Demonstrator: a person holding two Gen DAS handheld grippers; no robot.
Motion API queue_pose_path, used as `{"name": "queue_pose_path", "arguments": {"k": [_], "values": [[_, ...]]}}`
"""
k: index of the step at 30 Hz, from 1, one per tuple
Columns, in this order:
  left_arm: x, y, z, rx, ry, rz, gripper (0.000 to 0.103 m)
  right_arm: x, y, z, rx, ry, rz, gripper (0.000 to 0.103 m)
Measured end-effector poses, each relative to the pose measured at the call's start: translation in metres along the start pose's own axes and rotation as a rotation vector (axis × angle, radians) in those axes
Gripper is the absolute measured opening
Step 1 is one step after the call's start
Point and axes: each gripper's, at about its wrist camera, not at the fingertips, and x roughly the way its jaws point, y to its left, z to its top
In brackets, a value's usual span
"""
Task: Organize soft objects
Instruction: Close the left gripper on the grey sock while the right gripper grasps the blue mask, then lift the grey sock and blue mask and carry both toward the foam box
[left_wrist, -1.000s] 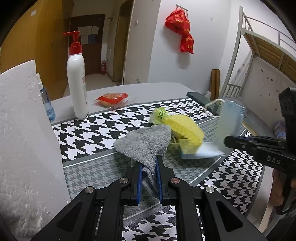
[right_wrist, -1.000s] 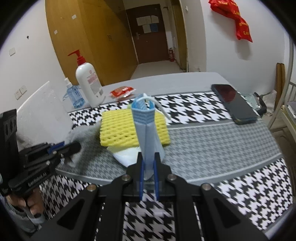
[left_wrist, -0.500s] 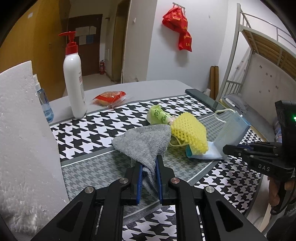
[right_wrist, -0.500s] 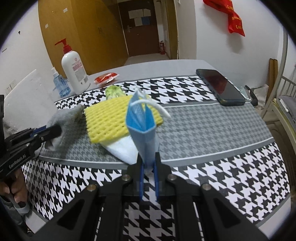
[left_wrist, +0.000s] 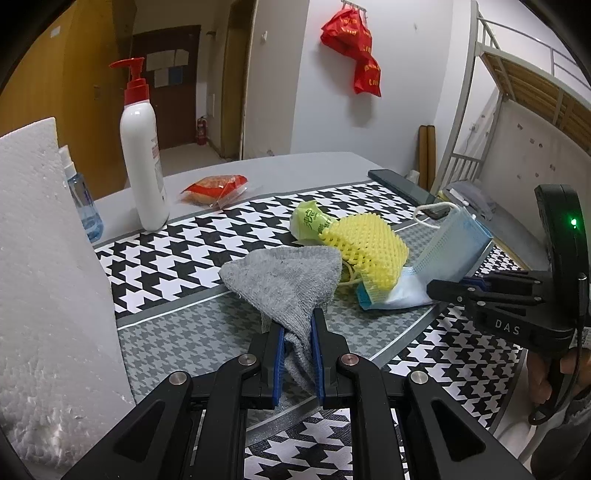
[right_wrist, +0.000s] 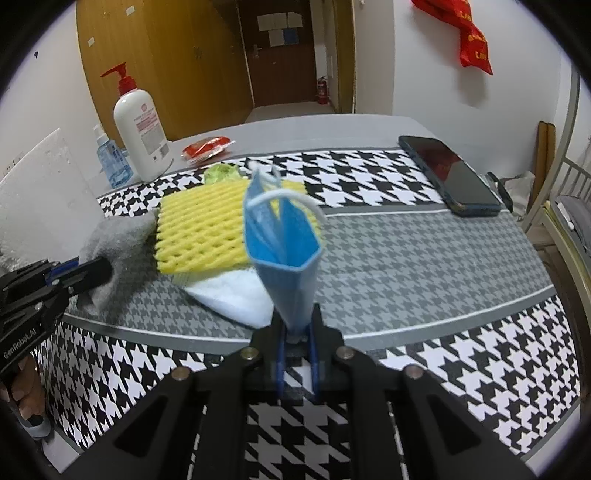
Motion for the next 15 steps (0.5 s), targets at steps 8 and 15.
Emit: {"name": "queue_pose_path", "arguments": {"k": [8, 15], "values": [[0.002, 0.001, 0.0, 0.0, 0.003, 0.0, 0.014, 0.002, 0.002, 0.004, 0.01, -0.022, 0.018, 0.056], [0.002, 0.001, 0.0, -0.001, 0.0, 0.001, 0.014, 0.01, 0.006, 0.007, 0.019, -0.013, 0.012, 0.056]]}}
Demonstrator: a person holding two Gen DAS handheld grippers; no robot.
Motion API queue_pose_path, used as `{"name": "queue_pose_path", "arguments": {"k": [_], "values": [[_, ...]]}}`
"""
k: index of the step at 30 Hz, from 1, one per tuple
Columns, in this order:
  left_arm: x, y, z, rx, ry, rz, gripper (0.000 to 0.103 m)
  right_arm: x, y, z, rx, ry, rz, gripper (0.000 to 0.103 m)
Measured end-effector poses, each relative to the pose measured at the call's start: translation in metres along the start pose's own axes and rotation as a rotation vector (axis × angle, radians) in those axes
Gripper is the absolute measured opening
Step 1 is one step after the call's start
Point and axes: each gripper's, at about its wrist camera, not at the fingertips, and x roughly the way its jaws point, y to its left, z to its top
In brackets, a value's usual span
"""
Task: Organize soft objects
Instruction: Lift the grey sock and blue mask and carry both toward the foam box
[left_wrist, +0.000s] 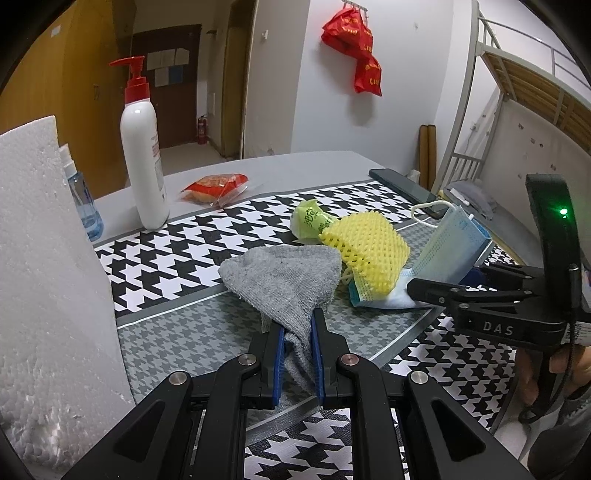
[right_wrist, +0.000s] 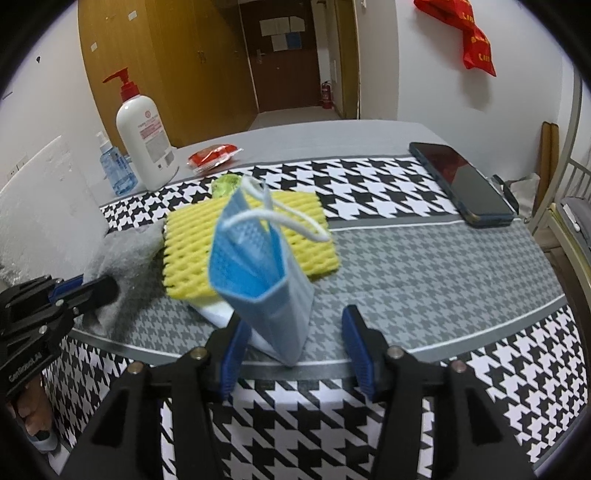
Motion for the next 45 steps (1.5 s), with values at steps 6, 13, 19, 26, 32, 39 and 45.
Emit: {"name": "queue_pose_path", "arguments": {"k": [6, 13, 19, 26, 32, 39, 45], "values": [[-0.004, 0.0, 0.0, -0.001, -0.012, -0.003, 0.014, 0.001, -0.003, 0.0, 0.013, 0.005, 0.012, 0.014], [-0.018, -0.003, 0.001, -0.003, -0.046, -0.011, 0.014, -0.022, -0.008, -0.002, 0.05, -0.046, 0.036, 0.011], [-0.037, -0.009, 0.002, 0.012, -0.094, -0.002, 0.014, -0.054, -0.016, -0.008, 0.089, -0.109, 0.03, 0.011], [-0.059, -0.02, 0.005, 0.033, -0.141, 0.007, 0.014, -0.079, -0.025, -0.011, 0.119, -0.172, 0.031, 0.011], [-0.077, -0.03, 0.008, 0.052, -0.175, 0.01, 0.014, -0.096, -0.031, -0.013, 0.14, -0.216, 0.043, 0.011], [-0.093, -0.036, 0.016, 0.07, -0.211, 0.024, 0.014, -0.11, -0.03, -0.012, 0.13, -0.262, 0.038, 0.011], [-0.105, -0.038, 0.02, 0.071, -0.243, 0.021, 0.014, -0.119, -0.029, -0.009, 0.13, -0.294, 0.051, 0.011]]}}
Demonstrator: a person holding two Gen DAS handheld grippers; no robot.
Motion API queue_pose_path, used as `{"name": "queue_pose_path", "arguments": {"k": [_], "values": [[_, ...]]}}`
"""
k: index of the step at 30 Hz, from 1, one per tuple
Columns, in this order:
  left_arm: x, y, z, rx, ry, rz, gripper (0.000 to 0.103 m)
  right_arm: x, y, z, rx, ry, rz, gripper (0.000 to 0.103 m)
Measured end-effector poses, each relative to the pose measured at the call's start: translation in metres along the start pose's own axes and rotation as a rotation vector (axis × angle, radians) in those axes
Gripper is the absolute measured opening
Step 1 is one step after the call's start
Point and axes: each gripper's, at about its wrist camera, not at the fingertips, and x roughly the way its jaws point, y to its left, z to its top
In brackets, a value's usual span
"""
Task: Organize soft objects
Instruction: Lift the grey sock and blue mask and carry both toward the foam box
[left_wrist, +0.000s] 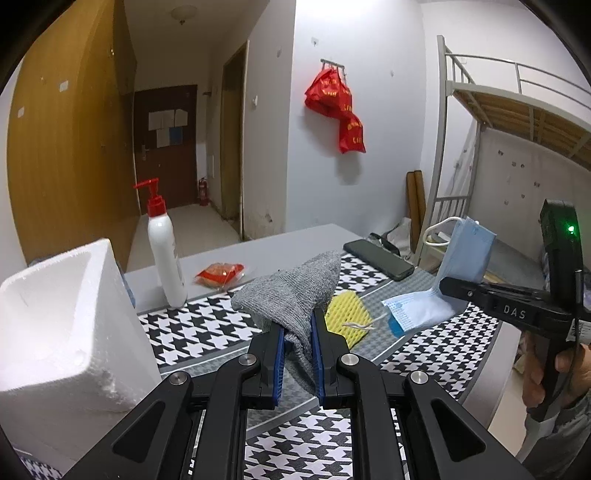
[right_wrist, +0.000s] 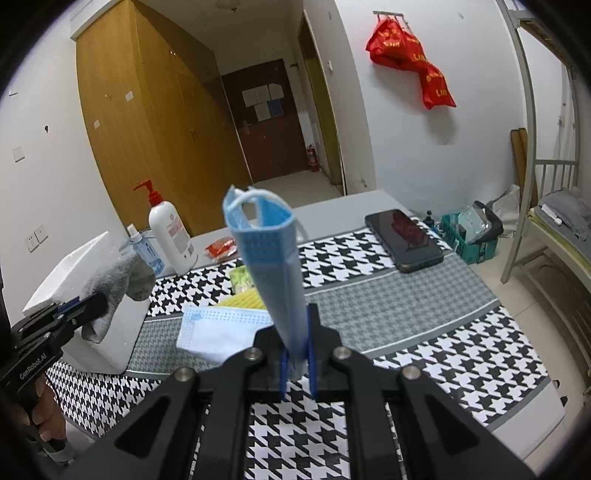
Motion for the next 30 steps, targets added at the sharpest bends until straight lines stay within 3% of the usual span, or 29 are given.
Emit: {"name": "queue_pose_path", "arguments": {"k": [18, 30], "values": [[-0.039, 0.006, 0.018, 0.037, -0.089, 0.047, 0.014, -0.014, 0.027, 0.013, -0.008, -0.084, 0.06, 0.011], [-0.078, 0.031, 0.019, 0.036, -0.164, 0.108, 0.014, -0.034, 0.068, 0.017, -0.04, -0.164, 0.087, 0.011]]}}
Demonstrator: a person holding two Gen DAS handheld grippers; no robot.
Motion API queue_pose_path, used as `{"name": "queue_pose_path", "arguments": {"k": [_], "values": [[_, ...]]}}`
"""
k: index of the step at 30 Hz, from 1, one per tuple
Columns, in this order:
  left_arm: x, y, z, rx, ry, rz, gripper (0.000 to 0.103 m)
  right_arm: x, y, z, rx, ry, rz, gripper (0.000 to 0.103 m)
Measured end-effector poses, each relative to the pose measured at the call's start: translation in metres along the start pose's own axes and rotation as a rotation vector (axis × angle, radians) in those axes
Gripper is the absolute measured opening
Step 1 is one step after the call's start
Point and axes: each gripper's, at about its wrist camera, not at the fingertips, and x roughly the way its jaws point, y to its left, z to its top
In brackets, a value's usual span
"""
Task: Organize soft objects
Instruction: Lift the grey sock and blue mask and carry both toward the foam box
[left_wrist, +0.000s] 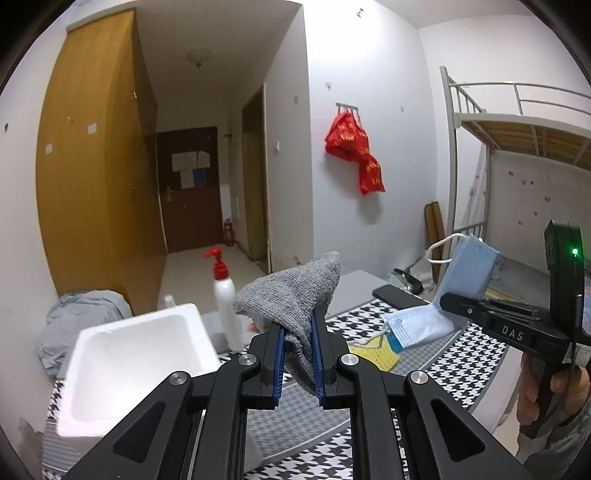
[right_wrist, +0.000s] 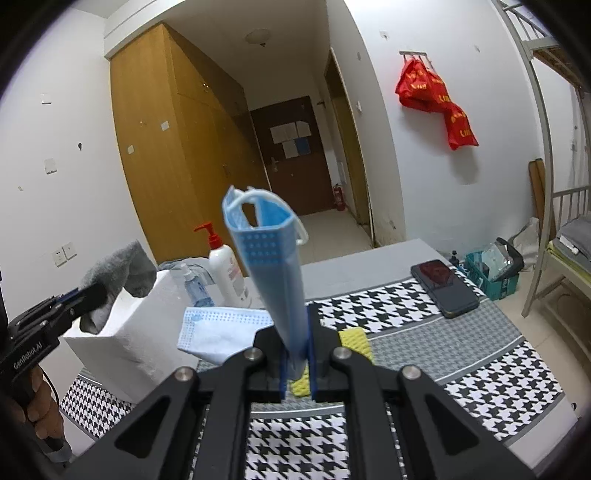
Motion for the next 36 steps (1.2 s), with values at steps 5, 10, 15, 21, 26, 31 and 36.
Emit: {"name": "queue_pose_path", "arguments": {"k": [5, 10, 15, 21, 26, 31, 36], "values": [[-0.01, 0.011, 0.002, 0.001, -0.024, 0.02, 0.014, -0.003, 0.015, 0.004, -0.01, -0.022, 0.01, 0.011], [-0.019, 0.02, -0.002, -0.015, -0.041, 0.045, 0.014, 0.0, 0.029, 0.007, -0.029, -0.023, 0.024, 0.011], [-0.026, 0.03, -0.002, -0.027, -0.052, 0.077, 0.014, 0.007, 0.043, 0.011, -0.054, -0.022, 0.05, 0.011], [-0.028, 0.045, -0.002, -0.045, -0.037, 0.103, 0.014, 0.017, 0.061, 0.017, -0.085, -0.012, 0.089, 0.011], [-0.03, 0.059, -0.005, -0.072, -0.04, 0.131, 0.014, 0.024, 0.075, 0.019, -0.107, -0.018, 0.132, 0.011], [-0.031, 0.067, -0.006, -0.079, -0.033, 0.165, 0.014, 0.032, 0.085, 0.019, -0.119, -0.013, 0.163, 0.011], [-0.031, 0.074, -0.006, -0.084, -0.029, 0.188, 0.014, 0.04, 0.096, 0.019, -0.135, -0.004, 0.195, 0.011]]}}
